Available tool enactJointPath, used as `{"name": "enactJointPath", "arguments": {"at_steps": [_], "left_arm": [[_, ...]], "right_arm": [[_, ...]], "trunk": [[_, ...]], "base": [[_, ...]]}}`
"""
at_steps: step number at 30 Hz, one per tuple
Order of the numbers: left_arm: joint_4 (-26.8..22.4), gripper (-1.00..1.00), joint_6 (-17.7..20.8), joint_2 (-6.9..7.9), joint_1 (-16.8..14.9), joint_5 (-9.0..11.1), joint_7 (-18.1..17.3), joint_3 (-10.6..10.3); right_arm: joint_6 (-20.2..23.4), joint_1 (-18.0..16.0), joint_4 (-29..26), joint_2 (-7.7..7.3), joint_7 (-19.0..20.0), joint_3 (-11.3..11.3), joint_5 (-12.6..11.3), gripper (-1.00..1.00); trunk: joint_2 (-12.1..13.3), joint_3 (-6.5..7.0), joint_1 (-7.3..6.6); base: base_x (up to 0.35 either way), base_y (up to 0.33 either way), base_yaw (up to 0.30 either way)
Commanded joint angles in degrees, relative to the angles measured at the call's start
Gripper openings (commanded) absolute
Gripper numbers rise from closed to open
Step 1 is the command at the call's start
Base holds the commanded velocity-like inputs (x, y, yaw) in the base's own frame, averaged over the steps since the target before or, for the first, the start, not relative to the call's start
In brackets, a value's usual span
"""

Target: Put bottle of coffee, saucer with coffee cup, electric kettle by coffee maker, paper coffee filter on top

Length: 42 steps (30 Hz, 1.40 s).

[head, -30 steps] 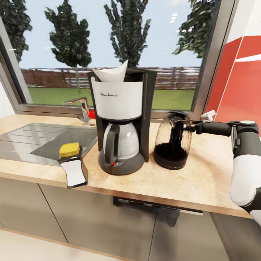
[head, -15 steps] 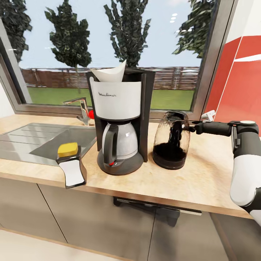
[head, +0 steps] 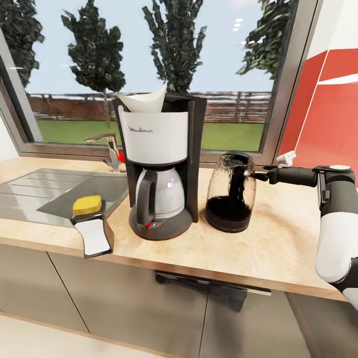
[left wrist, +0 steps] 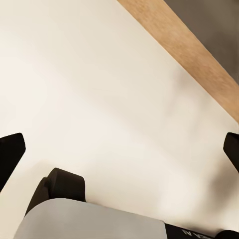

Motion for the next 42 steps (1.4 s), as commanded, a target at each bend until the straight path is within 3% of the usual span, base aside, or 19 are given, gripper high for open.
{"name": "enactJointPath", "arguments": {"at_steps": [1, 42], "left_arm": [[0.09, 1.0, -0.24, 0.01, -0.04, 0.06, -0.19, -0.09], [0.04, 1.0, -0.24, -0.02, -0.04, 0.06, -0.19, -0.09]], "right_arm": [[0.53, -0.06, -0.07, 0.04, 0.39, -0.18, 0.31, 1.0], [0.53, -0.06, -0.09, 0.04, 0.43, -0.18, 0.33, 1.0]], "trunk": [[-0.03, -0.06, -0.01], [-0.03, -0.06, -0.01]], "base": [[0.0, -0.011, 0.0], [-0.014, -0.046, 0.0]]}}
